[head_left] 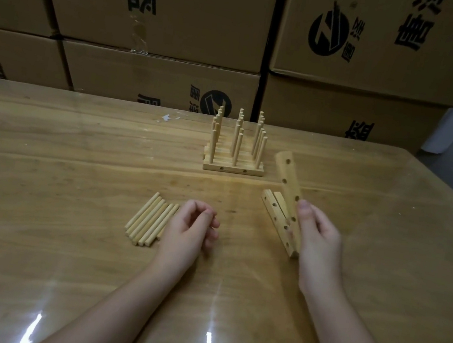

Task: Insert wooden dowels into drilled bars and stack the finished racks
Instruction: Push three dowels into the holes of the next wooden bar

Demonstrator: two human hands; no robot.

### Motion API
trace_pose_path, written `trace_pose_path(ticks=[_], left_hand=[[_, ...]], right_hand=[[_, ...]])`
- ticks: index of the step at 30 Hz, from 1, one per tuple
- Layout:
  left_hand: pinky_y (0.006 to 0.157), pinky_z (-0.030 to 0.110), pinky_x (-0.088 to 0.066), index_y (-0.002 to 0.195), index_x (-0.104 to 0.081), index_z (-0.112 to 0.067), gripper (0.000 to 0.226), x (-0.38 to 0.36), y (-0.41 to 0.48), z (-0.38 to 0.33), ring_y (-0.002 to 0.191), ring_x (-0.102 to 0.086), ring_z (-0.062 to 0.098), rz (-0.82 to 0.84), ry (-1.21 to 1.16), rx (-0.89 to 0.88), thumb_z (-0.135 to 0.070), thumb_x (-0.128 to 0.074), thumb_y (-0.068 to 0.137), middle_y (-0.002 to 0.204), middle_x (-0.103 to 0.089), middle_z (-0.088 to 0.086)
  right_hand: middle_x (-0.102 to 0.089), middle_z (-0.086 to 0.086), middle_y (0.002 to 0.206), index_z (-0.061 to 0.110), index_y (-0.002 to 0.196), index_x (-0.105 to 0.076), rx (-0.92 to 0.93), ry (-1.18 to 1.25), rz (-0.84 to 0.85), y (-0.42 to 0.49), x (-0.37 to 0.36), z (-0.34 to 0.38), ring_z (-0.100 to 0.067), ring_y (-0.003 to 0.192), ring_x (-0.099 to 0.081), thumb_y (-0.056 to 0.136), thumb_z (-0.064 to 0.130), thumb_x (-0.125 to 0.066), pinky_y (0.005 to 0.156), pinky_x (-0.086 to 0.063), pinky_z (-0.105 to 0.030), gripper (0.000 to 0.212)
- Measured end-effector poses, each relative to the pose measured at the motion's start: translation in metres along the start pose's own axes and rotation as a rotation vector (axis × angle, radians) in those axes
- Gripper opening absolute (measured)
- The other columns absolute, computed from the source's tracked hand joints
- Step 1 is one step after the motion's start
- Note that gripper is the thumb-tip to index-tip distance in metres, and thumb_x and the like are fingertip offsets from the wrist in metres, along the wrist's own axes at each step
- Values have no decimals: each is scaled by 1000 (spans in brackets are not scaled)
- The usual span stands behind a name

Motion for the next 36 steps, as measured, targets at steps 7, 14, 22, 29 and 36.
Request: trace_pose_path(ticks=[7,14,22,29,36], left_hand=[[52,18,-48,100,-67,-26,21,-9,-7,-12,65,-63,7,191,22,-89,-38,-56,86,80,-71,-4],[54,14,-47,91,-65,-18,25,-11,-9,-15,59,-61,2,264,88,-154,-40,-55,85,66,-67,-8],[60,15,-46,72,-64,-24,36,18,-3,-12,63,-58,6,-233,-51,-147,-48,-42,87,65,-62,-7],[59,9,-47,89,-60,-10,36,12,-2,-4,70,-67,3,-199,-49,-95,-38,-38,98,77,-72,-5],[60,6,-44,85,-61,-15,36,15,-5,-10,66,-62,-4,-246,-76,-144,-36,-34,99,73,-68,-12]], right_hand=[[-64,2,63,7,98,-60,-159,149,347,-33,-56,-12,-7,55,-57,78,36,-60,46,-45,-20,35],[-66,2,66,7,98,-59,-181,151,467,-40,-65,-18,-9,58,-61,90,26,-54,49,-48,-21,22],[-64,10,103,21,104,-61,247,-479,503,-41,-69,-19,-3,101,-56,95,12,-47,89,-44,-21,19],[-27,14,151,28,144,-28,539,-944,760,-57,-86,-26,-5,141,-11,95,22,-41,113,-6,-29,51],[-26,12,148,29,138,-36,540,-930,700,-57,-83,-25,-9,136,-21,92,32,-46,112,-13,-26,47]])
Point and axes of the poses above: each hand's wrist, its own y-axis towards the middle knuckle, its own x-axis out of the back of the hand, z = x × y, the point moved 5 cm from there along y, towards the middle knuckle
